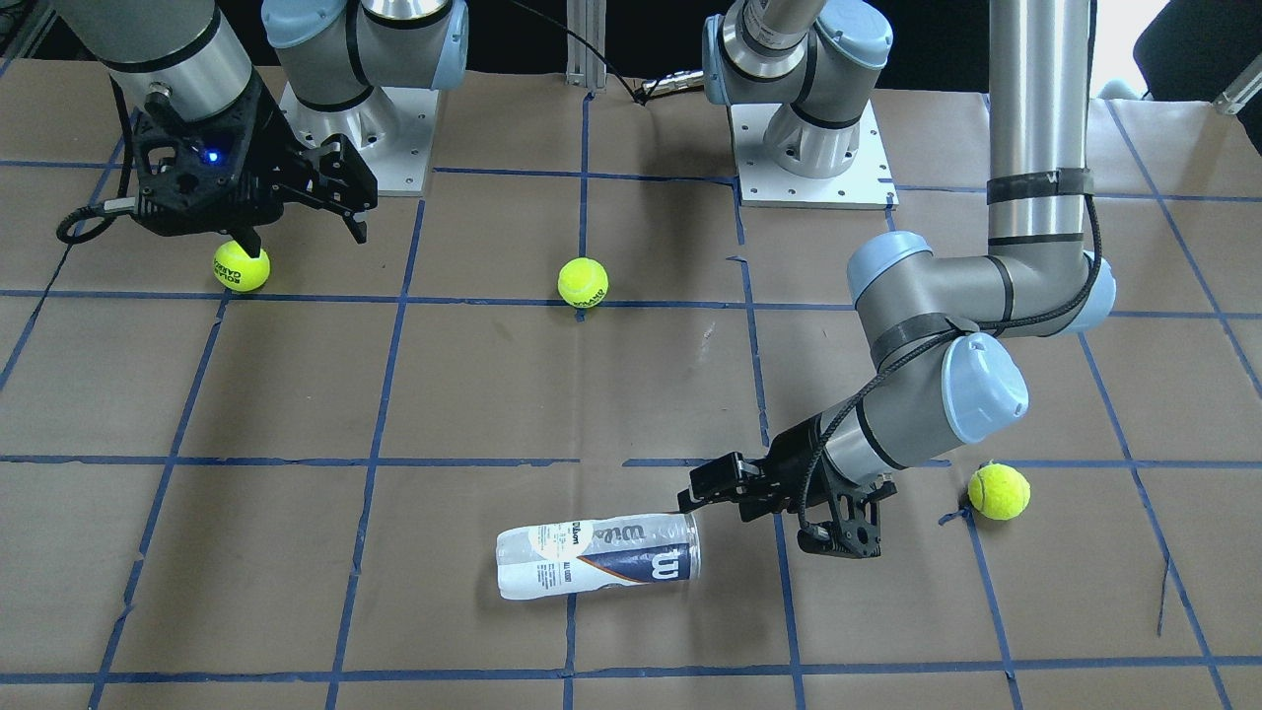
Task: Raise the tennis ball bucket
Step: 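Grasp the can's open end with the left gripper while the right gripper withdraws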
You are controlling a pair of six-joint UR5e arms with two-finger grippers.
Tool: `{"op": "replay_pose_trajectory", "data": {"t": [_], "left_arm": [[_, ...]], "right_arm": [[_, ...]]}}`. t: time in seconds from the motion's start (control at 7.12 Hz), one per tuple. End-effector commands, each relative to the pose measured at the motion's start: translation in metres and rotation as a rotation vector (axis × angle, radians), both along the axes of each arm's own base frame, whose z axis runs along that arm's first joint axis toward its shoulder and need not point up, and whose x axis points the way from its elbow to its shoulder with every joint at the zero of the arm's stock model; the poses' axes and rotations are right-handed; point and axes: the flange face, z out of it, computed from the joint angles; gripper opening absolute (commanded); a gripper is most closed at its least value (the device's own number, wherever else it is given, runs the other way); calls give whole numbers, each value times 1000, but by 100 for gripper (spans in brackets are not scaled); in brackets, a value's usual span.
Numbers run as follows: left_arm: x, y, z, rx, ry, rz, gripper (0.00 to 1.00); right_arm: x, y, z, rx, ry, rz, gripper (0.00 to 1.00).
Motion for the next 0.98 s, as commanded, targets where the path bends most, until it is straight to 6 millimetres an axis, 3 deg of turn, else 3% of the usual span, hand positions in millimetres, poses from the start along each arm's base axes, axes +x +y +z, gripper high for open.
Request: {"op": "replay_pose_trajectory", "data": {"t": [0.0, 0.14, 0.28, 0.42, 0.56, 0.7, 0.84], "left_arm": [[-6, -4, -28, 4, 50, 17, 92], [-22, 3, -26, -5, 70, -15, 60], [-38, 9, -24, 4, 85, -32, 47], [-50, 13, -9, -3, 179, -46, 36], [-59, 20, 12, -22, 196, -55, 20], [-61, 27, 48, -13, 207, -13, 8], [-64, 32, 86, -12, 264, 18, 5]], "right_arm": [[1, 0, -1, 5, 0, -69, 100], [-2, 0, -1, 5, 0, -72, 100], [-4, -1, -1, 7, 0, -81, 100], [-6, -2, -1, 9, 0, -83, 100], [-7, -2, -1, 6, 0, -86, 100], [-7, -2, -1, 5, 0, -86, 100], [-7, -2, -1, 5, 0, -85, 100]]}}
